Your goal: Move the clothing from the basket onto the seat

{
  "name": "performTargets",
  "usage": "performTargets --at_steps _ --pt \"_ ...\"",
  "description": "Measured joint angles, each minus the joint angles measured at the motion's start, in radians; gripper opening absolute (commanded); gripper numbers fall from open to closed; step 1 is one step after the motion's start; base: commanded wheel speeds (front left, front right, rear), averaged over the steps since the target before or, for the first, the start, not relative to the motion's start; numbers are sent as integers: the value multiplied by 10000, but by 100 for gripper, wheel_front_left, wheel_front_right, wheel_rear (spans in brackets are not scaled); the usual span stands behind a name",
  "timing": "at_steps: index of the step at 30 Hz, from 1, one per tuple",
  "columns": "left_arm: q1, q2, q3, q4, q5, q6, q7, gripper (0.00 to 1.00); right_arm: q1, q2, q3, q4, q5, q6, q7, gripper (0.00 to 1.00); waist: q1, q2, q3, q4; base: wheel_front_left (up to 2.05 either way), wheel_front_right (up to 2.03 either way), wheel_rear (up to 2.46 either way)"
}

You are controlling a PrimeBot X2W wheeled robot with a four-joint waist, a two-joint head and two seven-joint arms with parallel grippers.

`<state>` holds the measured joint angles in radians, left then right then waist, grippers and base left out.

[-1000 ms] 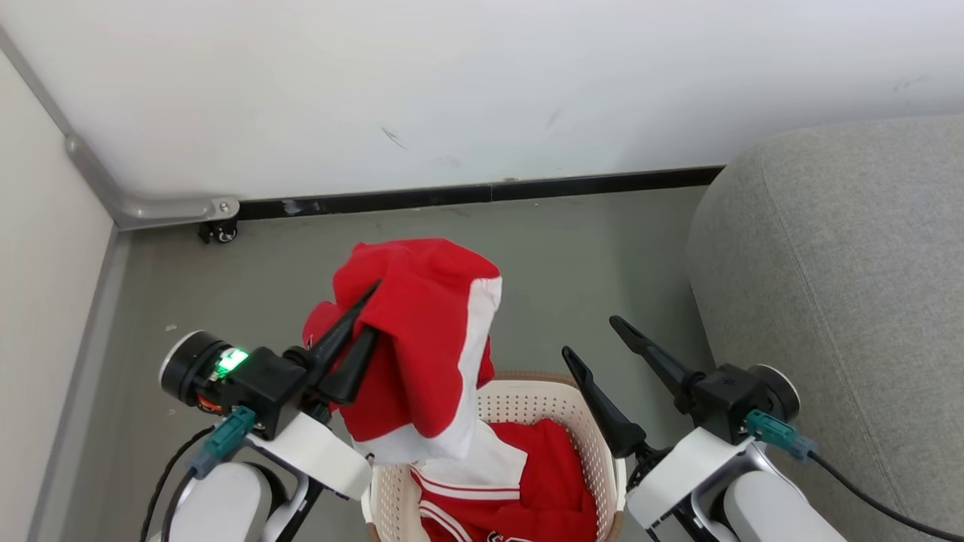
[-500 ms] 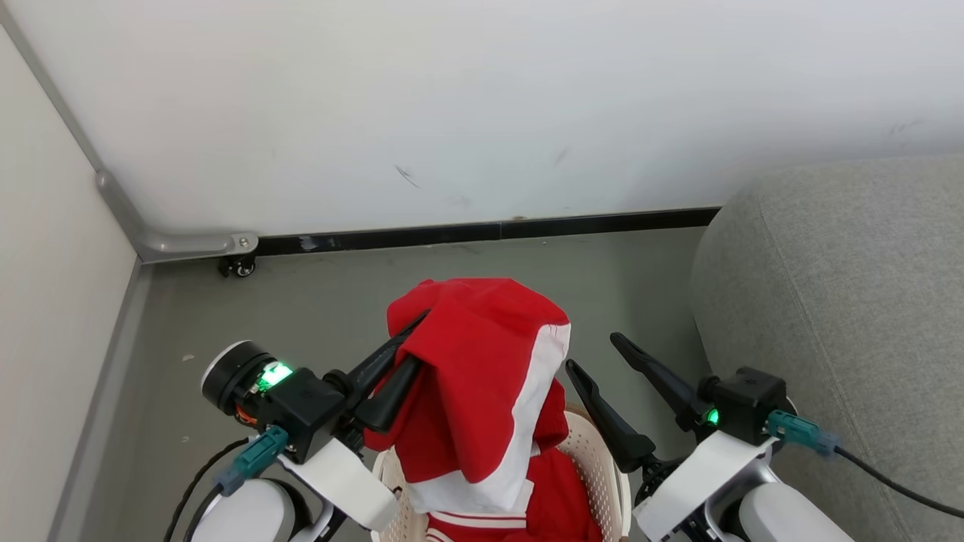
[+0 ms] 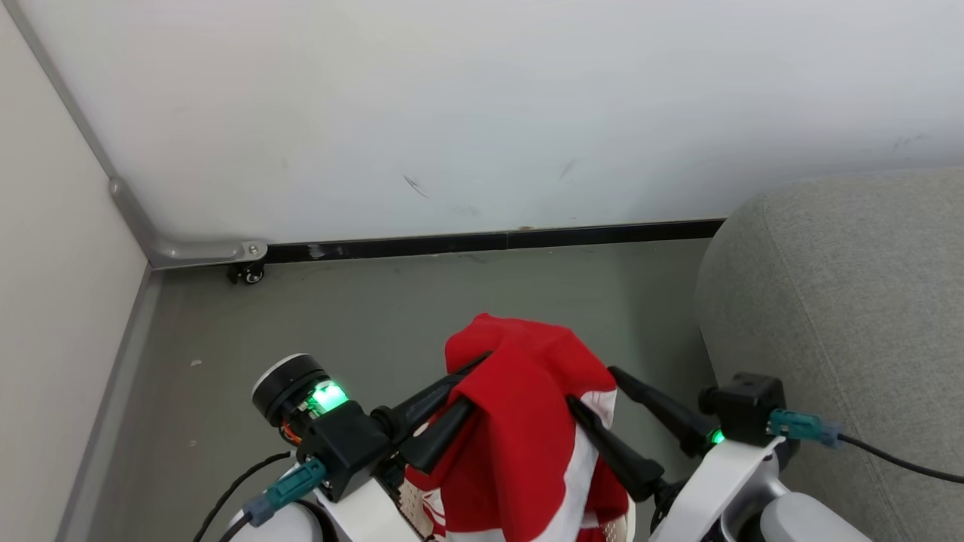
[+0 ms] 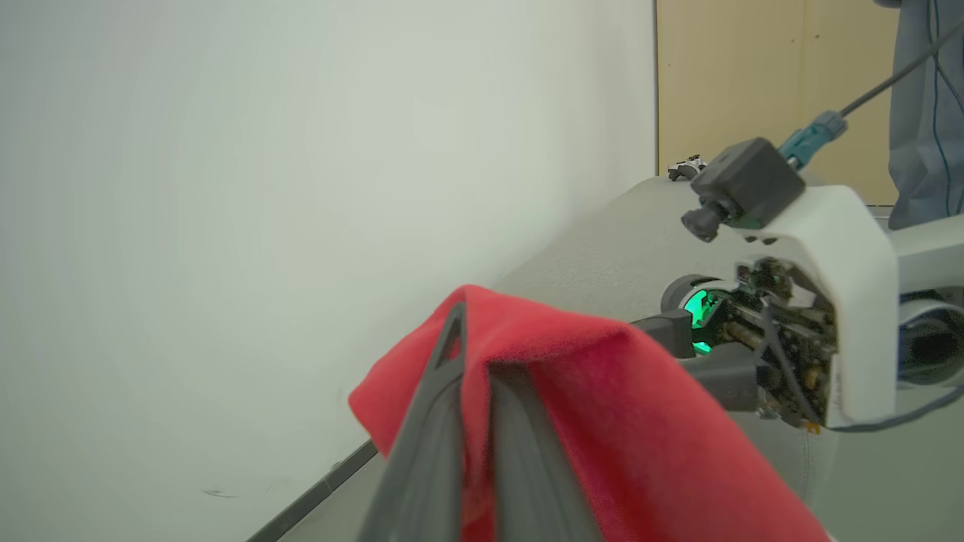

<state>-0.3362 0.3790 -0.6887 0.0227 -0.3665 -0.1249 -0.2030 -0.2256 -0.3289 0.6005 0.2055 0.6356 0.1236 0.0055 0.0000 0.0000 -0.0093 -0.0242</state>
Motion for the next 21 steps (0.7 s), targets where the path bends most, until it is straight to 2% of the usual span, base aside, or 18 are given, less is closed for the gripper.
performTargets --at_steps 8,13,21 --pt "-348 265 -577 -272 -326 0 -13 0 -253 -462 1233 -742 1020 0 499 100 0 0 58 142 0 0 0" --pt "-632 368 -855 -422 -481 0 -100 0 -579 -874 1622 -1005 1459 0 711 100 0 0 96 212 0 0 0" --pt "-1054 527 -1310 -644 -763 0 -132 0 -1159 -1187 2205 -1202 2019 0 828 100 0 0 205 244 0 0 0"
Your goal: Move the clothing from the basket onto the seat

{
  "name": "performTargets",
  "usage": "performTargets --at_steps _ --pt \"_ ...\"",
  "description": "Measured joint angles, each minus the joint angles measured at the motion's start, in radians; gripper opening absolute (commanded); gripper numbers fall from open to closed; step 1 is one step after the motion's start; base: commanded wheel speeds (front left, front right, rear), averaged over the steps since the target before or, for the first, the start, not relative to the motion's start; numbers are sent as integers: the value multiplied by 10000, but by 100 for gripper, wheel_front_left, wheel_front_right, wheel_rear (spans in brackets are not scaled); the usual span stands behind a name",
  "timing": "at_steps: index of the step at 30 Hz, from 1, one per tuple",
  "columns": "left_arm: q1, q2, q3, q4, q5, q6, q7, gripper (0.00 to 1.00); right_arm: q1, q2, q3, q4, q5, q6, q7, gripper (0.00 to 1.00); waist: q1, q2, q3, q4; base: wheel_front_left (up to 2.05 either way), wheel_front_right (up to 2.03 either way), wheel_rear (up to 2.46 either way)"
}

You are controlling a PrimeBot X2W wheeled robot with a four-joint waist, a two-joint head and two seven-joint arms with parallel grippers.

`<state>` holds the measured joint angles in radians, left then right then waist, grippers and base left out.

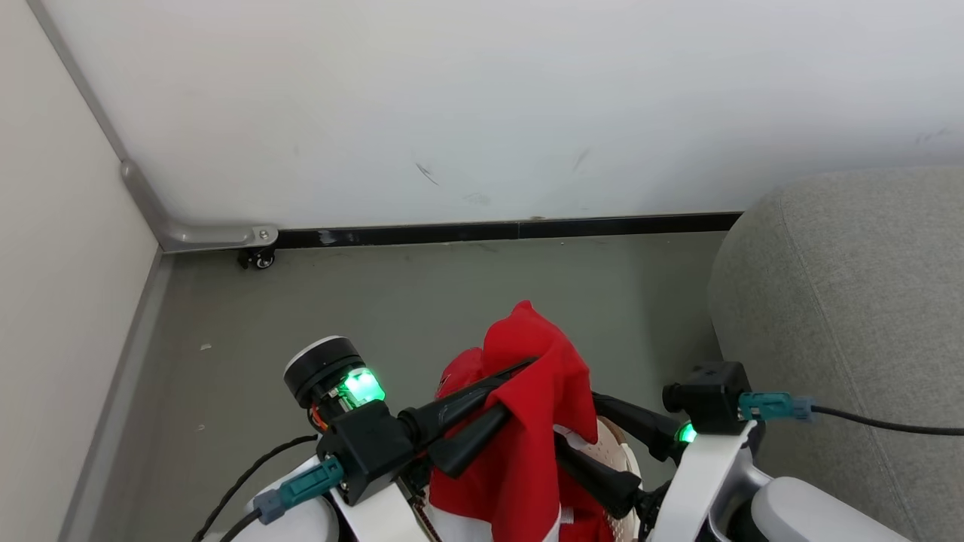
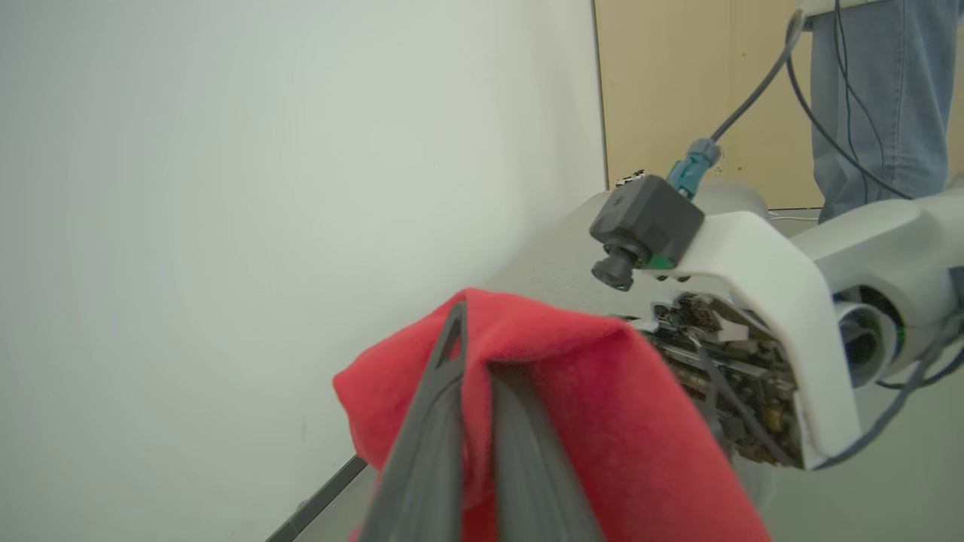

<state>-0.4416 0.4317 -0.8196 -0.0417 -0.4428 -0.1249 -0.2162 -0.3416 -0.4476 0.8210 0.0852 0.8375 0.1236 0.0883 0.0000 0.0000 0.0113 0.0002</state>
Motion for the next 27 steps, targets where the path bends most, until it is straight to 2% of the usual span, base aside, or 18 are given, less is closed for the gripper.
performTargets --at_steps 3,4,5,6,7,9,10,17,27 --pt "-132 2 -157 -38 -209 0 -27 0 -302 -48 313 -117 21 0 0 100 0 0 56 6 0 0 0" --pt "-163 6 -186 -54 -270 0 -56 0 -361 -46 382 -138 96 0 0 75 0 0 75 7 0 0 0" --pt "-183 6 -215 -63 -334 0 -56 0 -430 -48 453 -134 161 0 -2 56 0 0 95 9 0 0 0" --pt "-199 8 -245 -65 -391 0 -58 0 -513 -54 525 -132 194 0 -8 56 0 0 116 10 0 0 0" --pt "-206 8 -259 -67 -431 0 -58 0 -589 -48 575 -134 203 0 -54 45 0 0 137 12 0 0 0" --pt "-211 21 -263 -63 -502 0 -61 0 -775 -59 696 -134 205 0 -171 30 0 0 178 17 0 0 0" --pt "-216 35 -261 -56 -539 0 -90 0 -882 -71 786 -132 199 0 -194 0 0 0 199 21 0 0 0" --pt "-255 167 77 378 -711 0 -130 0 -1096 -357 1062 -56 182 0 -686 0 0 0 317 30 0 0 0" --pt "-229 357 251 825 -851 0 -217 0 -1098 -773 652 280 209 0 -1607 0 0 0 384 -165 0 0 0"
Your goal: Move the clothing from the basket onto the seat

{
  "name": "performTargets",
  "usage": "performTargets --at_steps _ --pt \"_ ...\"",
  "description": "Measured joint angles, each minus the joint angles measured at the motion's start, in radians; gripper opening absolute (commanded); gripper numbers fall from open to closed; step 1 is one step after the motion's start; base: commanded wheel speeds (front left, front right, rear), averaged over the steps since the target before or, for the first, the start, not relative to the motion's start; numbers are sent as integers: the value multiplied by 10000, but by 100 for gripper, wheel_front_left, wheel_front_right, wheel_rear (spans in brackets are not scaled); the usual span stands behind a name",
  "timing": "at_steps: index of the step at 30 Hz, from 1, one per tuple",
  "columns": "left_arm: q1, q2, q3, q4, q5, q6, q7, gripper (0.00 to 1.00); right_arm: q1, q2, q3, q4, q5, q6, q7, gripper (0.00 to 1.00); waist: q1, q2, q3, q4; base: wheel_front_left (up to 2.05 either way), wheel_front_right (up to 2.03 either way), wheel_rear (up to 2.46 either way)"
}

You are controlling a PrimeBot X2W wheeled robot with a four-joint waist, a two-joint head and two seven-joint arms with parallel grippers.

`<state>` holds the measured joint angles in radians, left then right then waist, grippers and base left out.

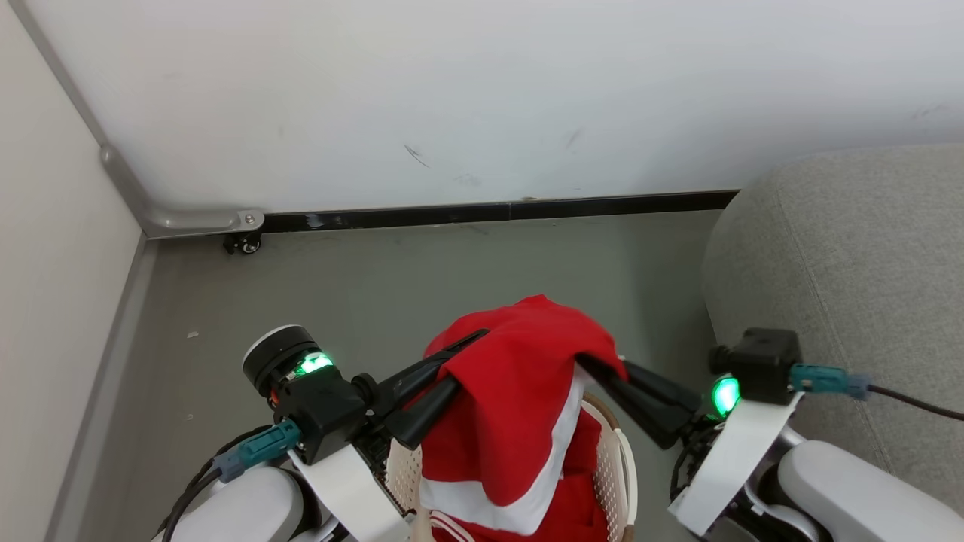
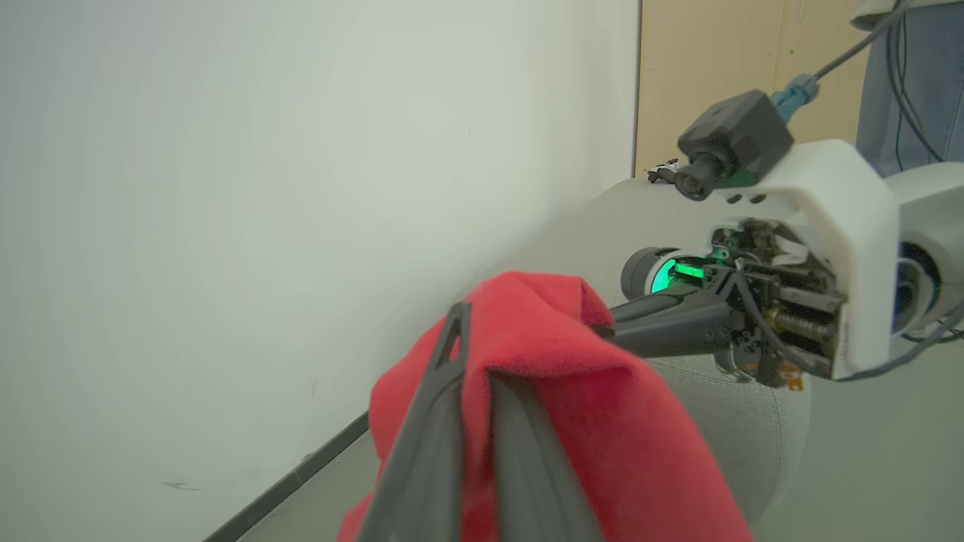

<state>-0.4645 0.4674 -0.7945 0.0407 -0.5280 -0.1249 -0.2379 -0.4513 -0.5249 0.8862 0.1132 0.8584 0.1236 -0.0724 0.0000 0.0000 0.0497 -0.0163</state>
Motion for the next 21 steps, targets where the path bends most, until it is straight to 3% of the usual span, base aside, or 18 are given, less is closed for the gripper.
performTargets --at_steps 1,4,6,7,9,10,21 --pt "16 10 0 27 -19 0 0 0 -1 -25 -104 56 0 0 -104 0 0 0 5 -27 0 0 0" --pt "47 15 -44 82 -84 0 -2 29 -2 -71 -426 207 71 0 -445 0 0 0 19 -113 0 0 0" --pt "62 -4 -130 81 -203 0 -2 41 -3 -88 -623 267 81 0 -654 0 0 0 28 -175 0 0 0" --pt "76 -15 -186 75 -247 0 -4 56 -5 -90 -717 286 109 0 -738 0 0 0 31 -205 0 0 0" --pt "96 -46 -307 46 -255 0 -6 95 -6 -98 -859 347 142 0 -897 0 0 0 37 -268 0 0 0" --pt "99 -58 -360 25 -301 0 -12 100 -7 -104 -913 389 144 0 -978 0 0 0 38 -298 0 0 0" --pt "133 -65 -431 -8 -552 0 -90 100 -6 -322 -1406 826 144 0 -1275 0 0 0 82 -564 0 0 0"
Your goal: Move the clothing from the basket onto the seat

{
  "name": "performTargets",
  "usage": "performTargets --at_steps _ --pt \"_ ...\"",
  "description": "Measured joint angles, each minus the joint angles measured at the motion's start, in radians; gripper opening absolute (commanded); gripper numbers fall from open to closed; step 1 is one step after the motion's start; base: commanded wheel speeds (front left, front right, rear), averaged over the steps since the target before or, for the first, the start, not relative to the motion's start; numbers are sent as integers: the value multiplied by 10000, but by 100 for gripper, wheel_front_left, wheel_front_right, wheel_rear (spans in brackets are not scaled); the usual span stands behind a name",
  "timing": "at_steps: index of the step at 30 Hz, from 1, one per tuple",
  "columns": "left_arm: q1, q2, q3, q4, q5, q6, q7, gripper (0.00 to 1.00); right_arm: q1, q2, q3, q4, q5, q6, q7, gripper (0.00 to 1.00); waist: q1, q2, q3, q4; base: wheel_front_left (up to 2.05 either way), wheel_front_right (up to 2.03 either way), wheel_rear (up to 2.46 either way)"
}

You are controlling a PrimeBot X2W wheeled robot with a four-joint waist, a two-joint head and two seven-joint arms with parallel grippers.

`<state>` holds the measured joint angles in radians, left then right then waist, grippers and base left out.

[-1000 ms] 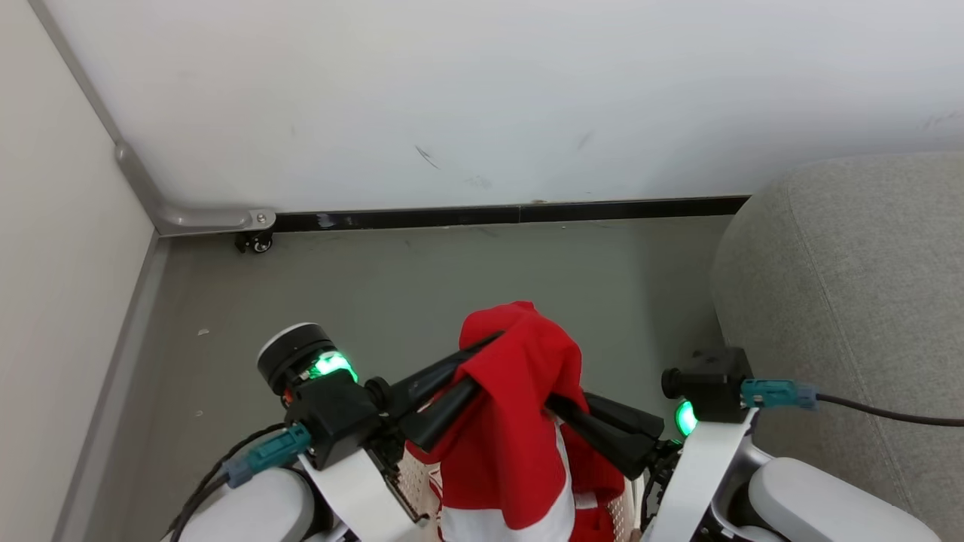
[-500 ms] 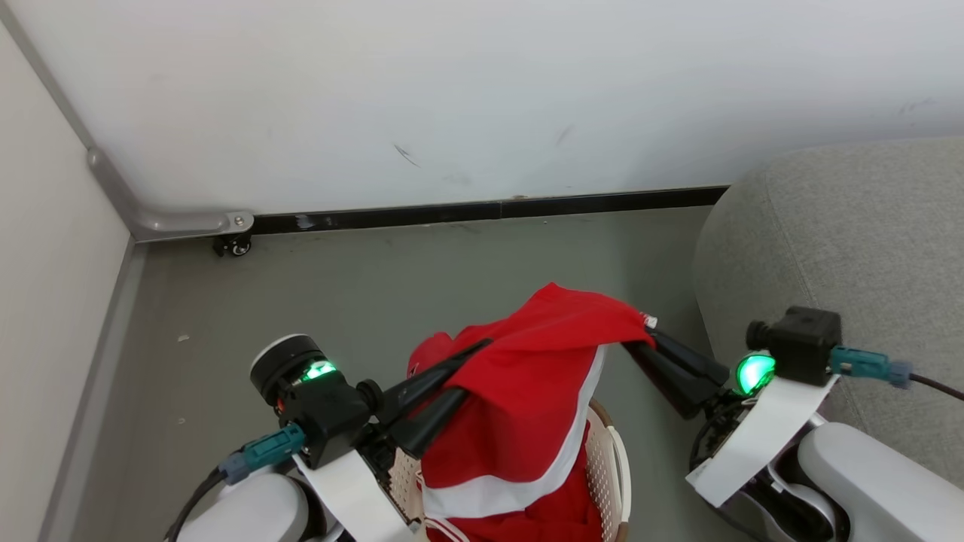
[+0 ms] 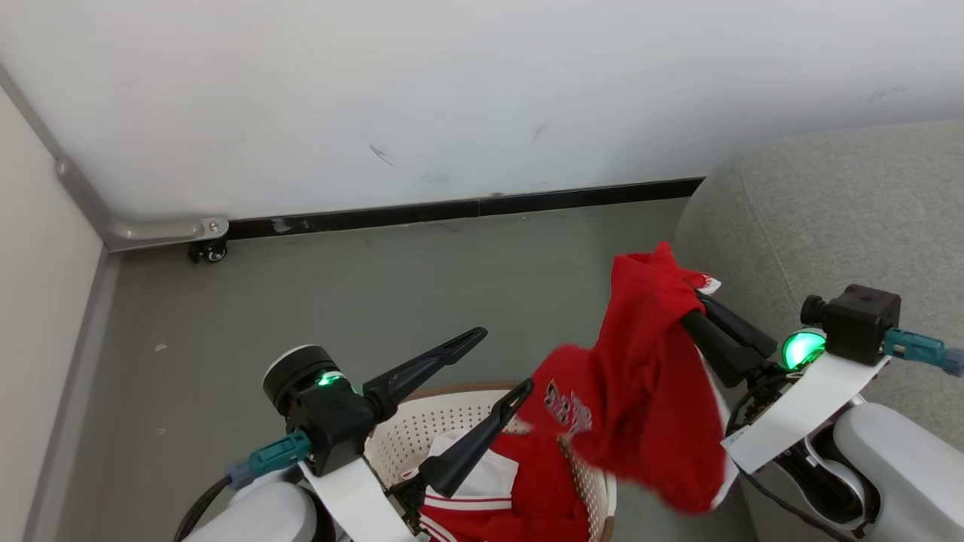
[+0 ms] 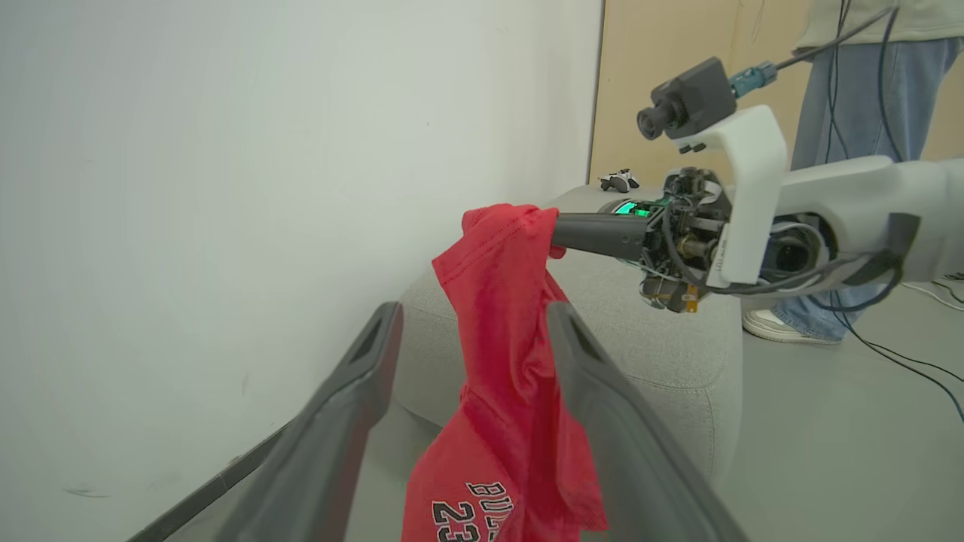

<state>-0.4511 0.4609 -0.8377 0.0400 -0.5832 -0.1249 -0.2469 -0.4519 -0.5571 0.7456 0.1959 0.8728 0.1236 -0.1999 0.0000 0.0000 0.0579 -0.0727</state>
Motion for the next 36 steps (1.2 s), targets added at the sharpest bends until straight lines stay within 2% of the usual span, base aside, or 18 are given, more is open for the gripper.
performTargets --at_steps 22,36 --pt "20 54 -311 -15 -142 0 -12 100 276 -111 -579 414 -19 0 -219 0 0 0 -103 -630 0 0 0" --pt "20 -221 -366 194 -240 0 -13 100 856 -17 -913 476 -92 0 -332 0 0 0 -314 -1255 0 0 0"
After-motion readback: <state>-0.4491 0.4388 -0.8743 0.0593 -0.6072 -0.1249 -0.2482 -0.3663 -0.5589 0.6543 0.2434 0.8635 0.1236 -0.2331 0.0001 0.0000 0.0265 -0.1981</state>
